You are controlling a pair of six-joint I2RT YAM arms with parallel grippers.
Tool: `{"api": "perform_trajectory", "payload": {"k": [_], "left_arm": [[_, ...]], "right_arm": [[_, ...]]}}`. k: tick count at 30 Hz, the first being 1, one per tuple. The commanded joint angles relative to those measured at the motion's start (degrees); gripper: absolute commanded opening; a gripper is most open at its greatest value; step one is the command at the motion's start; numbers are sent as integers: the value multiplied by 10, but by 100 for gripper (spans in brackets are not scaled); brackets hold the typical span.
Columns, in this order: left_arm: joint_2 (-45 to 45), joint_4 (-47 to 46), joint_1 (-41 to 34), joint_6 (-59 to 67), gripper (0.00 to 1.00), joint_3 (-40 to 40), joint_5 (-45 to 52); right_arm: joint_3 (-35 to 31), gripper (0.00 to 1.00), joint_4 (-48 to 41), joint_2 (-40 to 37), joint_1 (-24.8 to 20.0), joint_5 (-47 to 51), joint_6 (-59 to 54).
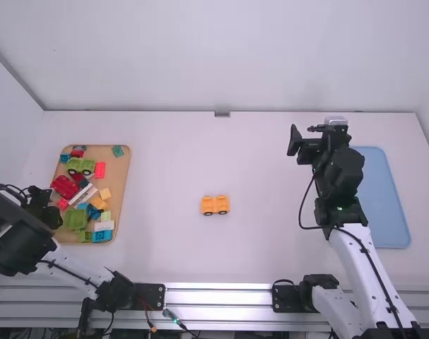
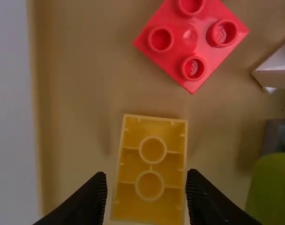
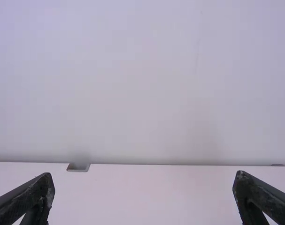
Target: Assemble lego blocks to make yellow taxi
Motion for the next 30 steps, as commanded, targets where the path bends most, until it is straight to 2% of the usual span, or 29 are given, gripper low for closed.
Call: {"api": "perform_trajectory", "payload": {"k": [1,15,24,30], "left_arm": [[5,-3,-5,9,47,8,0],[5,-3,-6,28,45,8,27],[9,-2,-2,30,49,8,27],[15,-1,-1,28,46,8,22]], "right_arm": [[21,99,3,2,3,0,1],[21,99,3,2,3,0,1],[21,99,3,2,3,0,1],[21,99,3,2,3,0,1]]}}
